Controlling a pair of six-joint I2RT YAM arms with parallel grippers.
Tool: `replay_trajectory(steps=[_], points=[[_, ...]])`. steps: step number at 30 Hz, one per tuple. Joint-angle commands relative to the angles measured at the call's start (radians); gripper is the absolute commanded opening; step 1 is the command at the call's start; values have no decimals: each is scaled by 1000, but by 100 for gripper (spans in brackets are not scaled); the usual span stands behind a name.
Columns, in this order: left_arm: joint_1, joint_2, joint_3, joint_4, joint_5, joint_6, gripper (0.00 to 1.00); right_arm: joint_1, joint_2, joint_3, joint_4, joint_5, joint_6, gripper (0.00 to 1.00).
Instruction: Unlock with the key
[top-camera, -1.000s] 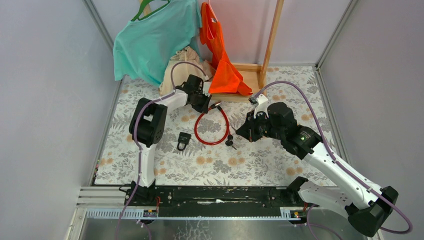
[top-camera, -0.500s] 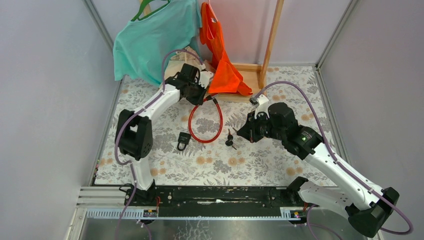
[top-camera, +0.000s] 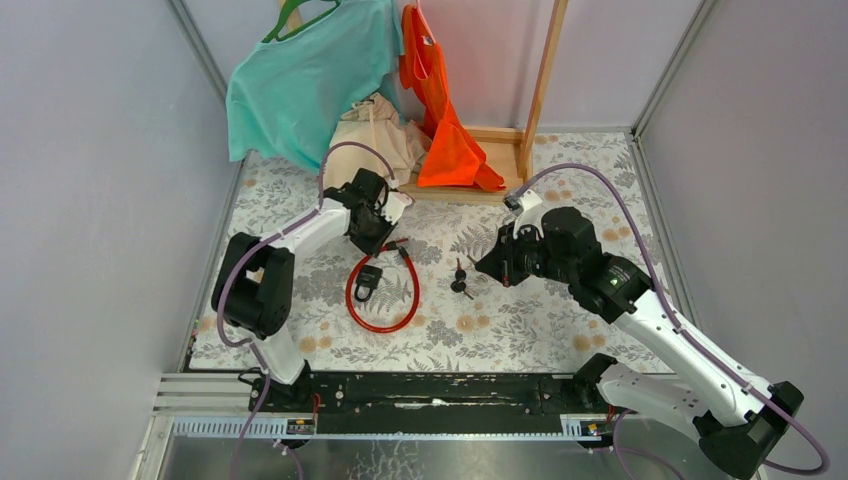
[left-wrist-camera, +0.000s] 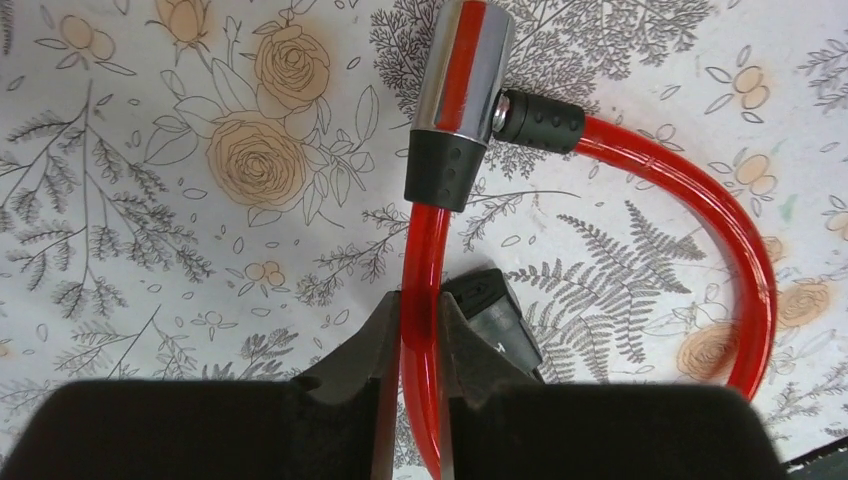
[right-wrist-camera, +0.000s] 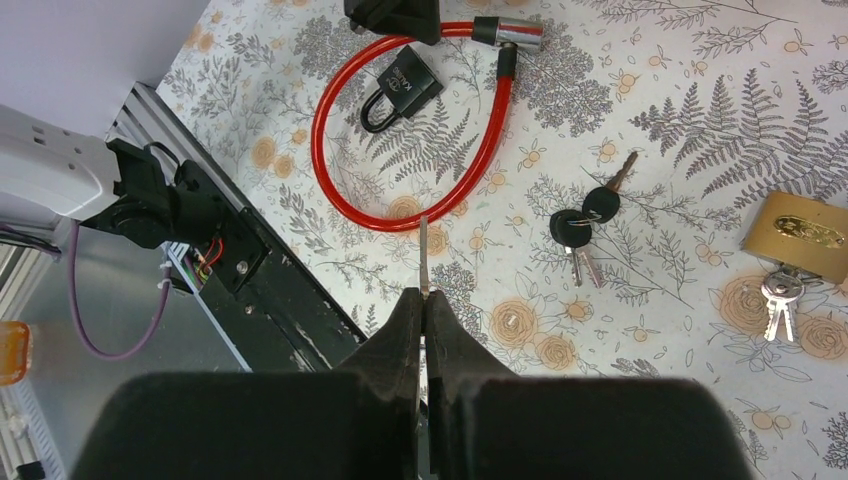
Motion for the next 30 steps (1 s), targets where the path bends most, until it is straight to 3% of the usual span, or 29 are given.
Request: replay_trajectory(steps=[1,3,7,9,16,24,30], points=[[3,41,-4,103,-7,15,5,-4,-25,21,26,-32,21,0],[4,73,4,125,4,1,11,-4,-30,15,26,-32,26,0],[3,134,3,158,0,-8,39,-4,-33,5,26,-35,33,0],[3,146,-6,177,-5,-13,48,-4,-32,3,26,-35,34,0],[5,123,-56,254,16,-25,50,-4,-11,19,31,-41,28,0],[23,60,-155,327,25,-10,38,-4,4,27,30,-41,19,0],[27,-43,-240,426,25,8,41,-4,25,37,32,-61,19,0]])
